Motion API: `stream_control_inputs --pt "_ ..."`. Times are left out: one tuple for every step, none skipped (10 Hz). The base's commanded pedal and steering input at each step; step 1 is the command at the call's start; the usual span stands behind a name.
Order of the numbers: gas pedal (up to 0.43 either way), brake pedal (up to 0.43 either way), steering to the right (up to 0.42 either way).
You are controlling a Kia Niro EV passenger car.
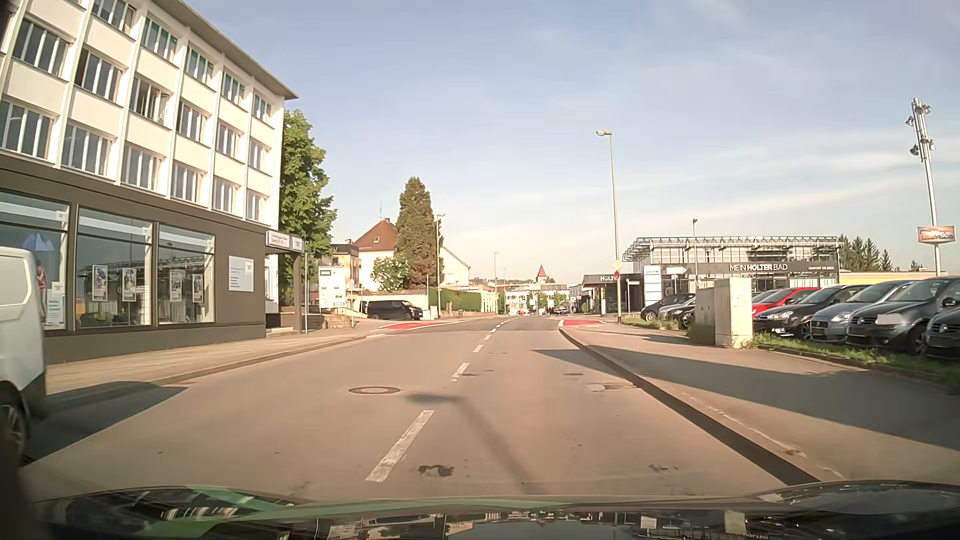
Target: Follow the waypoints while adhering to traffic rules and regulations
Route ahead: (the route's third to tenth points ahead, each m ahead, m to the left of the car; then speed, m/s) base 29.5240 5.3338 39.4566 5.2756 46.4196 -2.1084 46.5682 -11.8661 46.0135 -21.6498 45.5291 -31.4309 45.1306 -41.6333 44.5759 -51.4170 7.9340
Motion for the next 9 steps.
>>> stream_control_inputs --pt "0.000 0.012 -0.001" --pt "0.000 0.018 -0.002" --pt "0.000 0.030 -0.001" --pt "0.000 0.067 -0.002" --pt "0.000 0.091 -0.004" --pt "0.000 0.098 -0.007" --pt "0.000 0.104 -0.008" --pt "0.000 0.104 -0.008" --pt "0.000 0.085 -0.008"
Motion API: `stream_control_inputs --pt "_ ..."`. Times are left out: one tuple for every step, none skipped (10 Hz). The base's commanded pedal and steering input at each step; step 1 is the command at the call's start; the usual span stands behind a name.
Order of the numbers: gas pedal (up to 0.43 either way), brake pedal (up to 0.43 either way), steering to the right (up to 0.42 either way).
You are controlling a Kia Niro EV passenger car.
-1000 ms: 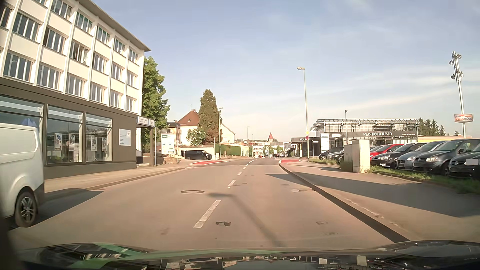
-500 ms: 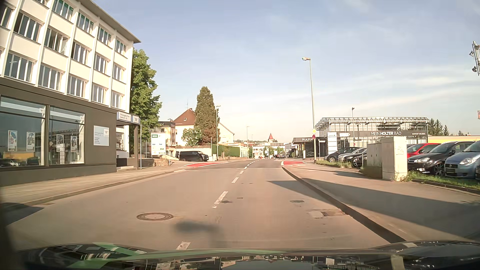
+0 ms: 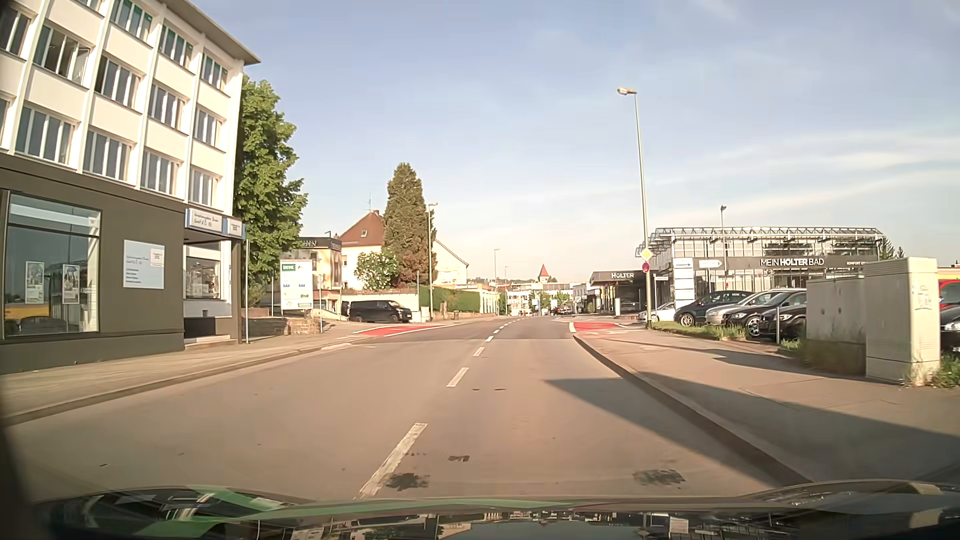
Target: Follow the waypoints while adhering to traffic rules and regulations
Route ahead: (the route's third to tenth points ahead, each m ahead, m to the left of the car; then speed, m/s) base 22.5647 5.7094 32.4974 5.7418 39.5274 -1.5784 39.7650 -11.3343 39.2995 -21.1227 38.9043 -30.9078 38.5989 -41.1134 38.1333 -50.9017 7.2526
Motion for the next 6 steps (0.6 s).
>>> stream_control_inputs --pt "0.000 0.073 -0.006" --pt "0.000 0.079 -0.005" --pt "0.000 0.067 -0.005" --pt "0.000 0.049 -0.004" --pt "0.000 0.037 -0.004" --pt "0.000 0.055 -0.003"
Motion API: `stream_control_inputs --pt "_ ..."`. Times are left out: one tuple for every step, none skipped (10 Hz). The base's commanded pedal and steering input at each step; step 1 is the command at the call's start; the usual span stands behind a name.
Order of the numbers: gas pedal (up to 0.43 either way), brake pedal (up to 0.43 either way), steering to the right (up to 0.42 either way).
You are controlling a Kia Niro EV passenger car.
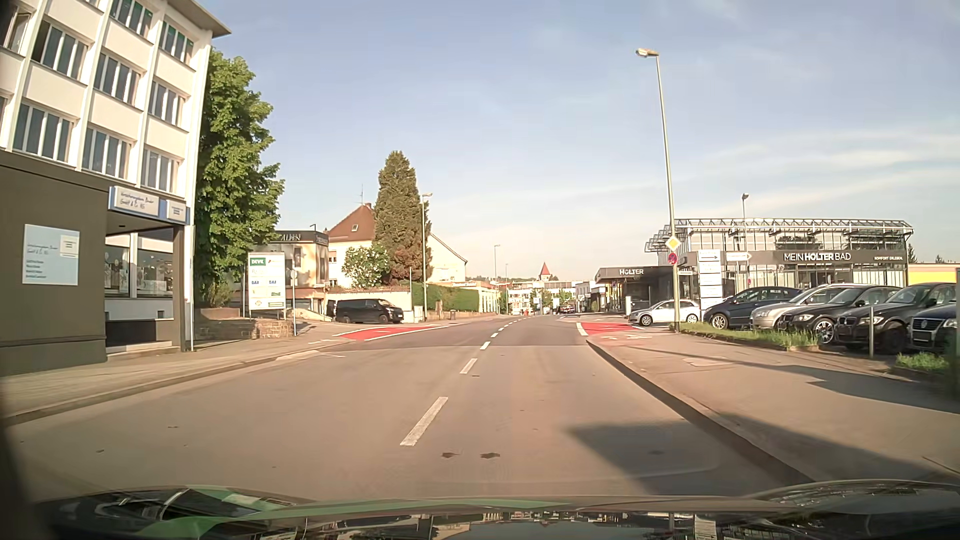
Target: Follow the waypoints while adhering to traffic rules and regulations
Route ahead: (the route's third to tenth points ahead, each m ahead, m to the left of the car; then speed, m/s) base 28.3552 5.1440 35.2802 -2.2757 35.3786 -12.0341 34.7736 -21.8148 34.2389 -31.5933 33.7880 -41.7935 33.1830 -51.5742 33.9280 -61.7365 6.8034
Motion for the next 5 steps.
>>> stream_control_inputs --pt "0.000 0.079 -0.002" --pt "0.000 0.091 -0.002" --pt "0.000 0.098 -0.001" --pt "0.000 0.098 -0.001" --pt "0.000 0.098 0.000"
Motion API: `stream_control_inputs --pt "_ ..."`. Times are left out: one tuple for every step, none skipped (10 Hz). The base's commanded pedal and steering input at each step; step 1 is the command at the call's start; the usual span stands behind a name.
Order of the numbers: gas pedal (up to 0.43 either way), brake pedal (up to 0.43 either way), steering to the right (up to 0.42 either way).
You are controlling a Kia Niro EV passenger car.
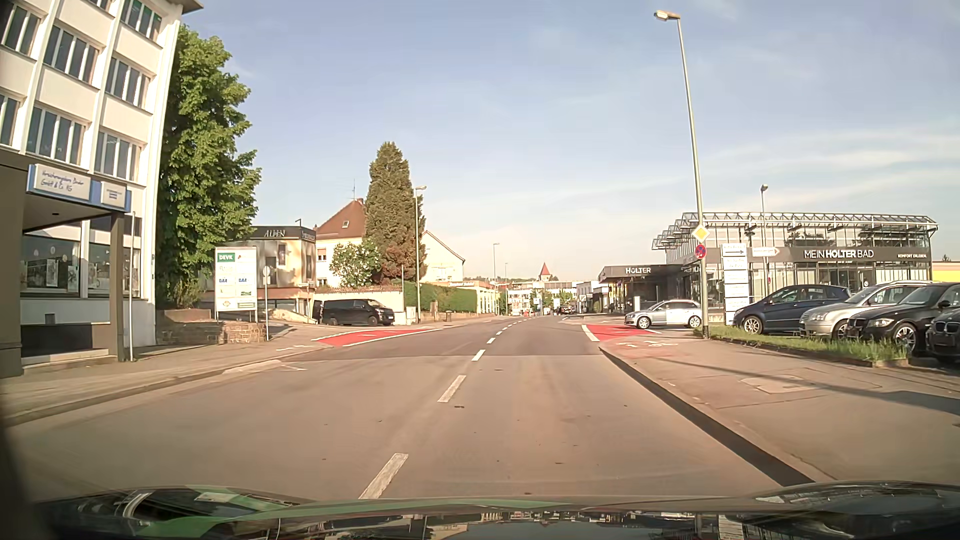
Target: Follow the waypoints while adhering to traffic rules and regulations
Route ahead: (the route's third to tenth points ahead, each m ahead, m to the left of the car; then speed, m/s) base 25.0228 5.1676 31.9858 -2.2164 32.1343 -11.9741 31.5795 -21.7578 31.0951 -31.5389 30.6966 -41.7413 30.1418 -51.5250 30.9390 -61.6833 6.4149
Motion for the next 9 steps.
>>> stream_control_inputs --pt "0.000 0.098 0.000" --pt "0.000 0.098 0.000" --pt "0.000 0.110 0.000" --pt "0.000 0.110 0.001" --pt "0.000 0.098 0.003" --pt "0.000 0.061 0.005" --pt "0.000 0.049 0.006" --pt "0.000 0.037 0.006" --pt "0.000 0.037 0.008"
